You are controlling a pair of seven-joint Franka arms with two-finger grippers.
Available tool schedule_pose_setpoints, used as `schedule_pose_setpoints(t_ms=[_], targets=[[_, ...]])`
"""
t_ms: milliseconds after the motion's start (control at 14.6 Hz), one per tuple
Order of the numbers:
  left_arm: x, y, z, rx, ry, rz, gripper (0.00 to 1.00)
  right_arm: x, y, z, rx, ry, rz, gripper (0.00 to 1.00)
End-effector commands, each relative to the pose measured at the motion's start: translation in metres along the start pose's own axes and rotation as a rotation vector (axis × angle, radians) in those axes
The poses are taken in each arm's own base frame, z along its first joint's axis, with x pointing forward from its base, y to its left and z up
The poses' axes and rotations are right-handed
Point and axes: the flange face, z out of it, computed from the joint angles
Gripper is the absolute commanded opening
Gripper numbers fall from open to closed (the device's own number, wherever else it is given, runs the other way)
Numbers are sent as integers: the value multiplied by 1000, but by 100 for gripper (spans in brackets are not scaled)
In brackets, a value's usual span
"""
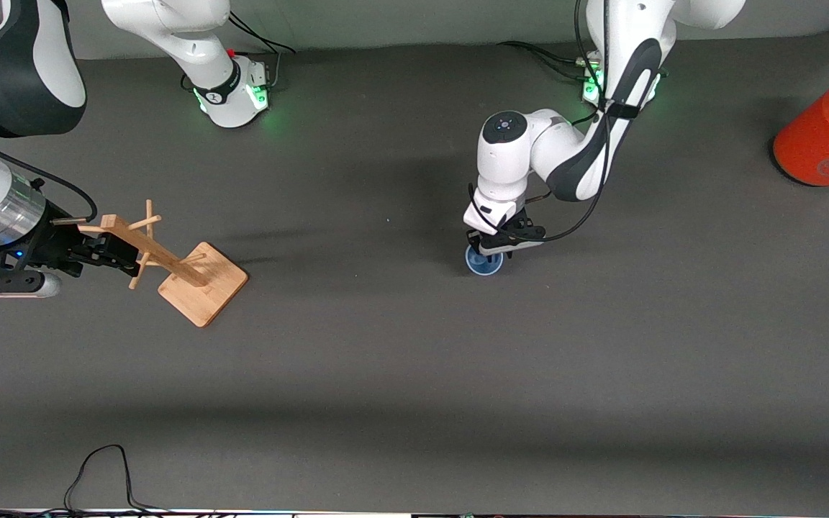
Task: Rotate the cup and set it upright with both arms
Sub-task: 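Lower the upright cup onto the table with the left gripper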
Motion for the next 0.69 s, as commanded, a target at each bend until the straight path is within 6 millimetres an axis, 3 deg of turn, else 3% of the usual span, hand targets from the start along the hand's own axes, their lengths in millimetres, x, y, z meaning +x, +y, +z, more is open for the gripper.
schedule_pose_setpoints(t_ms=[0, 617], targets=[[0, 6, -3, 9, 13, -6, 100, -4, -1, 0, -9, 9, 0, 100], [-6, 5, -9, 36, 9, 0, 100, -10, -8, -1, -9, -4, -10, 100]])
